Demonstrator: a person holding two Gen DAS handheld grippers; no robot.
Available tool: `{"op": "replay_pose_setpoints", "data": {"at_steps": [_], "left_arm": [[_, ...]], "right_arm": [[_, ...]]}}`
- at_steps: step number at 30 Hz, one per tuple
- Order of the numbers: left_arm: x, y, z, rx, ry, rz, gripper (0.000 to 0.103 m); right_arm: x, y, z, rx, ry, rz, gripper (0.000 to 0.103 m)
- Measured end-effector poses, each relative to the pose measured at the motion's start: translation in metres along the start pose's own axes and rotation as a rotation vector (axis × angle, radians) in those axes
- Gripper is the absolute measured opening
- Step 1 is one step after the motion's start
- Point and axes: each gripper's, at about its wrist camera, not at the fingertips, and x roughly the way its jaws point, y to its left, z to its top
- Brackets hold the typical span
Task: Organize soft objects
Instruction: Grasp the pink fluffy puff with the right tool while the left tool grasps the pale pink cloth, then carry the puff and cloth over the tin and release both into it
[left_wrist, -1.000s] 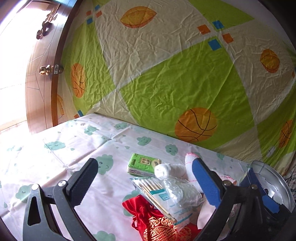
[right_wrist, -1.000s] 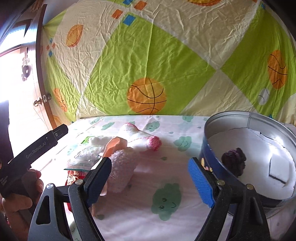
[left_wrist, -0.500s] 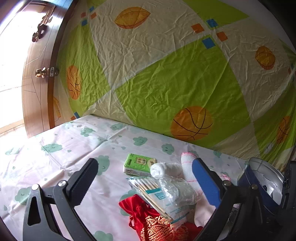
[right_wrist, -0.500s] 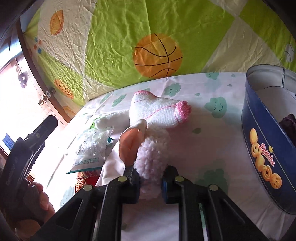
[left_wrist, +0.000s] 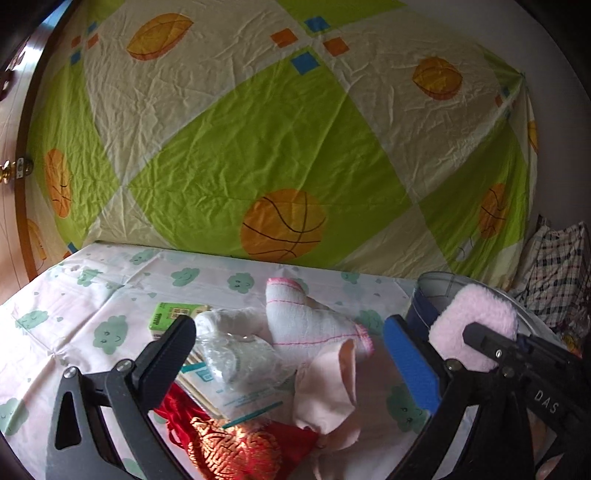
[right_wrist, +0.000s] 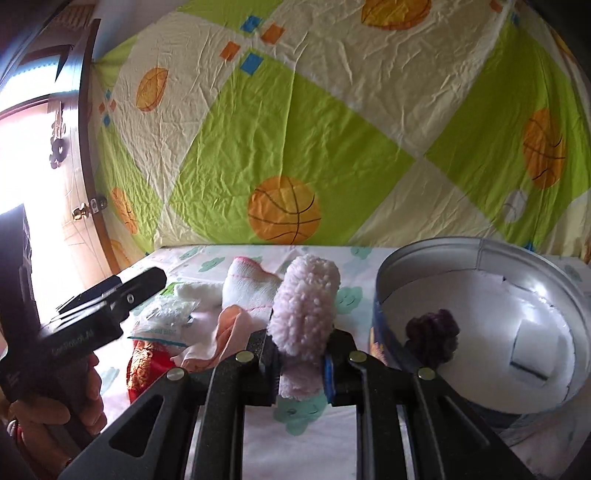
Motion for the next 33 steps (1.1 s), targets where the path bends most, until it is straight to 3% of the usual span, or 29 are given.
{"op": "replay_pose_setpoints", "data": {"at_steps": [2,4,7,11,14,19,25,27,29,33], "left_arm": [[0.013,-0.018,-0.003,0.074,0.059,0.008,0.101],[0.024,-0.033,-0.005,0.136,0.105,0.017,0.091],[0.041,-0.049,-0.006,0.177,0.162,0.009,0.083],[0.068,-0.058,-0.011,0.212,0.285,0.017,0.065],[0.078,-0.049,-0.014,0.167,0.345,0.013,0.055],[0.088,-0.026,-0.019,0.044,0.419,0.025,0.053],[0.092,-0.033,-0.025,0.068,0.466,0.028,0.053],[0.095,-0.034,-0.027,0.078,0.489,0.026,0.031],[0.095,-0.032,-0.027,0.066,0.493,0.028,0.018],[0.087,-0.024,-0.023,0.024,0.439,0.022,0.014]], "right_arm": [[-0.003,-0.003,0.002,-0.022,-0.034,-0.033,0.019],[-0.004,-0.006,0.004,-0.026,-0.042,-0.041,0.019],[-0.003,-0.011,0.007,-0.004,-0.040,-0.031,0.019],[-0.007,-0.014,0.008,0.001,-0.052,-0.032,0.019],[-0.008,-0.014,0.007,0.007,-0.050,-0.029,0.020],[-0.008,-0.014,0.008,0.012,-0.042,-0.031,0.020],[-0.006,-0.016,0.008,0.026,-0.026,-0.028,0.020],[-0.006,-0.016,0.008,0.030,-0.022,-0.028,0.020],[-0.006,-0.017,0.009,0.030,-0.023,-0.029,0.020],[-0.007,-0.017,0.009,0.030,-0.030,-0.029,0.020]]}}
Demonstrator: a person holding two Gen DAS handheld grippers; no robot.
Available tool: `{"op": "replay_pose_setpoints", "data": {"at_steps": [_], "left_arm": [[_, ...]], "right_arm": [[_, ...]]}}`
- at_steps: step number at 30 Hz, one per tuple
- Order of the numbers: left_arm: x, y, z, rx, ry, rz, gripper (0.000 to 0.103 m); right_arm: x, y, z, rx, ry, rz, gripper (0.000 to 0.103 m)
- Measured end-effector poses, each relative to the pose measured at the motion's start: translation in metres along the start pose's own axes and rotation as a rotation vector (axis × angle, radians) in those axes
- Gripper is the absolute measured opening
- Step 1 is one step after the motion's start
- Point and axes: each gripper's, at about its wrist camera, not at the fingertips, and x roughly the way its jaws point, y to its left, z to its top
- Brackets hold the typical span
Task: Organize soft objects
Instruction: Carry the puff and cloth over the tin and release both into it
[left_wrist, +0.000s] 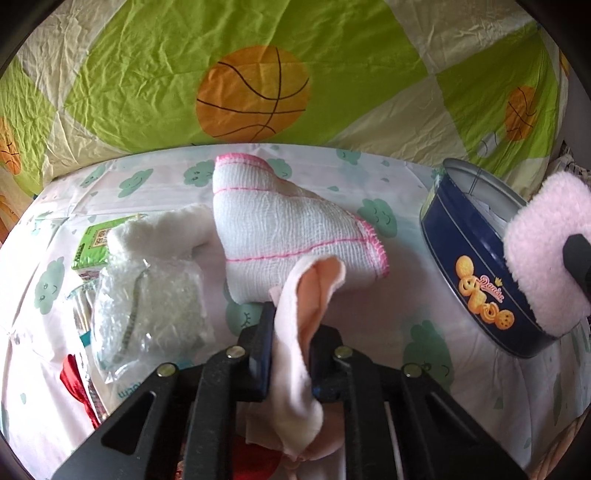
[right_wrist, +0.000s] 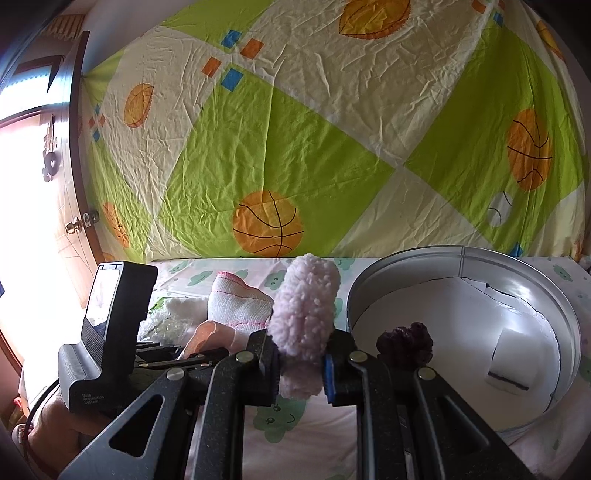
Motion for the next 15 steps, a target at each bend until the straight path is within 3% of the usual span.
{"op": "replay_pose_setpoints", "data": {"at_steps": [8,15], "left_arm": [[-0.046,0.011,-0.008,-0.088,-0.253,-0.050,0.013],[-0.061,0.009,-0.014,-0.150,-0.345,-0.090,0.013]], "right_arm": [[-0.014,-0.004,0.004,0.026,-0.057,0.043,0.020],[-0.025,-0.009,0.009,0.054,-0.104,0.068,0.019]]}}
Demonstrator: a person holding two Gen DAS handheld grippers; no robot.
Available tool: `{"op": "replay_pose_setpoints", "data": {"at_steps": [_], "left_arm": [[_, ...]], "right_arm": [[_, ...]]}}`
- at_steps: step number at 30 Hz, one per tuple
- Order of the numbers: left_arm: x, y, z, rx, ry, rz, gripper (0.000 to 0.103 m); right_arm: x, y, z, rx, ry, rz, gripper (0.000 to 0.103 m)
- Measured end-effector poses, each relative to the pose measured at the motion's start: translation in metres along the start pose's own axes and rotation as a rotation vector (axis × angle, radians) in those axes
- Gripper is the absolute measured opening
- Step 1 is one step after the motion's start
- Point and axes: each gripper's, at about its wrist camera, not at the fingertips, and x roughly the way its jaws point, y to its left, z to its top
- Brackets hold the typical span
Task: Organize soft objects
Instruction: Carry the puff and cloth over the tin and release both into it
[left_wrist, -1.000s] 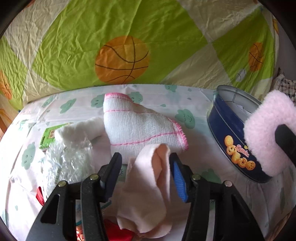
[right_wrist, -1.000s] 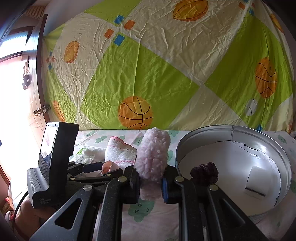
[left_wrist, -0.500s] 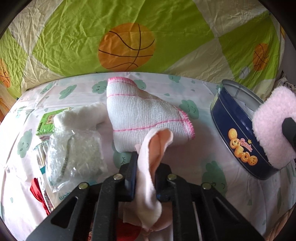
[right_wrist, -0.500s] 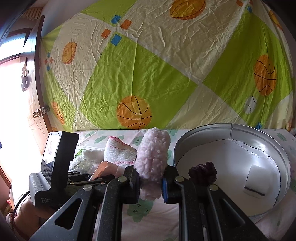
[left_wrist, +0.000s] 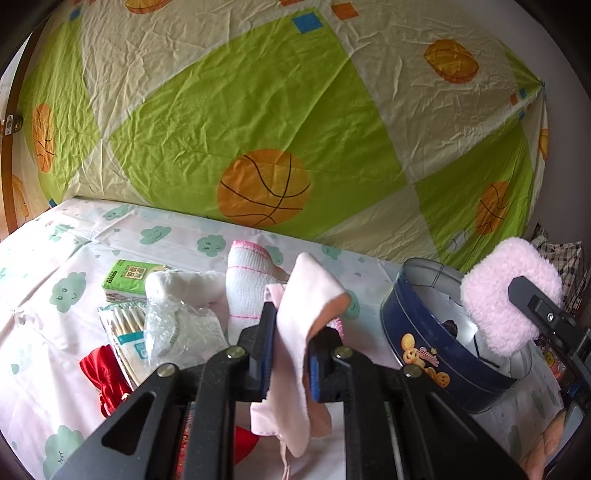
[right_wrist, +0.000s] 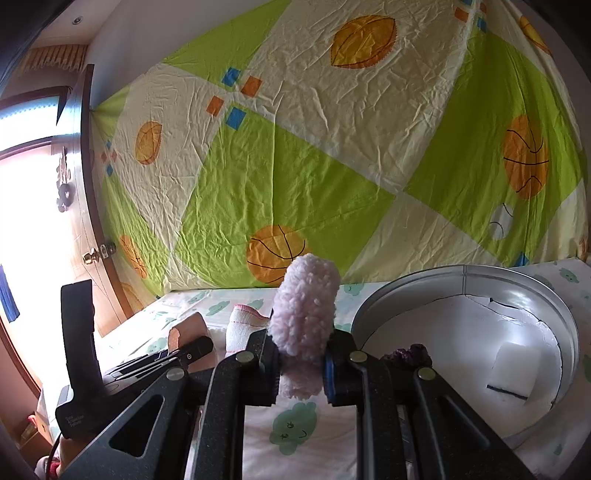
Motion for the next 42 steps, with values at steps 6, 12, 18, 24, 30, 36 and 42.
{"op": "replay_pose_setpoints", "data": {"at_steps": [6,12,18,24,30,36,42], "left_arm": [[-0.008,-0.022,-0.002,-0.003,-0.046,-0.025,0.013],[-0.011,-0.053,0.001,0.011,-0.069,-0.092,0.013],[-0.015,-0.079,0.007,0.020,-0.094,-0.140,0.013],[-0.023,-0.100,0.019,0.038,-0.126,-0.169,0.013],[-0.026,-0.123,0.030,0.057,-0.157,-0.208,0.013],[-0.019,-0.156,0.035,0.086,-0.160,-0.249,0.013],[-0.002,-0.181,0.032,0.097,-0.139,-0.275,0.013]], "right_arm": [[-0.007,-0.006,0.005,0.008,-0.023,0.015,0.019],[-0.010,-0.019,0.007,0.008,-0.026,-0.020,0.019],[-0.015,-0.040,0.012,0.035,-0.037,-0.047,0.019],[-0.026,-0.059,0.020,0.043,-0.073,-0.060,0.019],[-0.037,-0.080,0.025,0.052,-0.102,-0.077,0.019],[-0.040,-0.106,0.029,0.070,-0.105,-0.125,0.019],[-0.039,-0.134,0.031,0.074,-0.089,-0.194,0.019]]}}
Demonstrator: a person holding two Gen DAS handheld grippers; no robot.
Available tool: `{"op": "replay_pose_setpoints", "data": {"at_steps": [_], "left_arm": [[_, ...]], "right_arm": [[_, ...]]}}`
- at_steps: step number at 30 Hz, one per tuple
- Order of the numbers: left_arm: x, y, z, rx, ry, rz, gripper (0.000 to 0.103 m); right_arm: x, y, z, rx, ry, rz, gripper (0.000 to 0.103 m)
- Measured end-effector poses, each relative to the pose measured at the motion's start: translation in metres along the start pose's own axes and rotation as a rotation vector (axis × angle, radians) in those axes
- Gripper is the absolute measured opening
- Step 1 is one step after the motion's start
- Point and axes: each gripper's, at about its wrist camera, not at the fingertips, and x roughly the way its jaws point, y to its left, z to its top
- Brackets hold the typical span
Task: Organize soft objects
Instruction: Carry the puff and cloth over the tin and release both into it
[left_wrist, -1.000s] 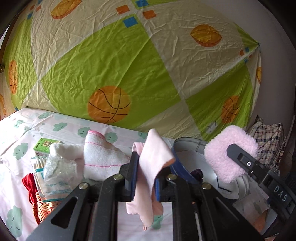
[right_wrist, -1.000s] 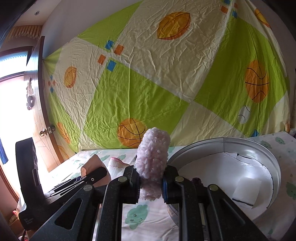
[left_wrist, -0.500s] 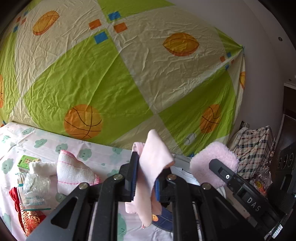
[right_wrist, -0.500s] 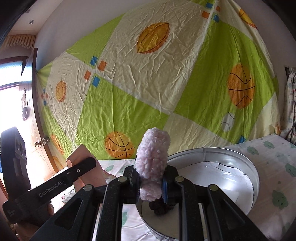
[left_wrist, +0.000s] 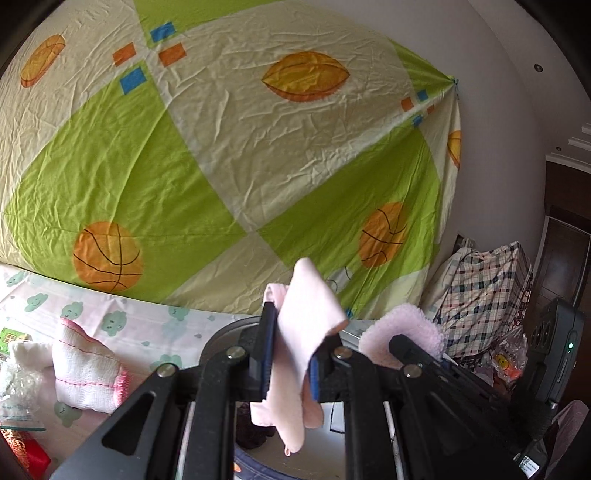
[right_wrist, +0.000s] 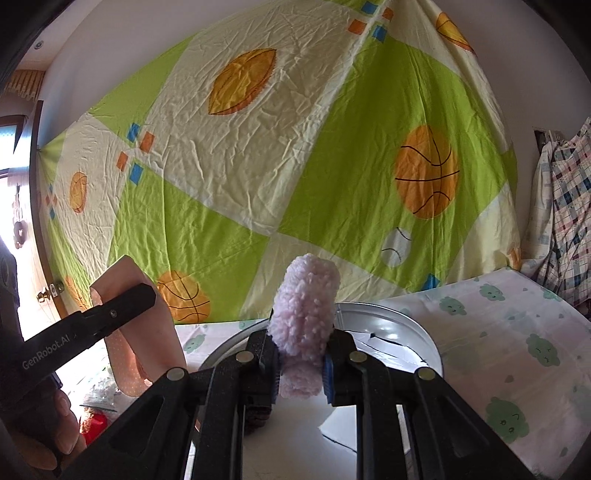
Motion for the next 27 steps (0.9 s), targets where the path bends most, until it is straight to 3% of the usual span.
{"op": "replay_pose_setpoints", "data": {"at_steps": [15,27], "left_arm": [[0.052,-0.020,-0.023,-0.002,0.090,-0.017,0.014],[0.071,-0.018,-0.042,0.028,0.161,0.049,0.014]], "right_arm": [[0.030,-0.041,0.001,-0.031,0.076,-0.132,0.019],[0.060,-0.041,-0.012,-0.099,0.164,-0.189,0.019]]}}
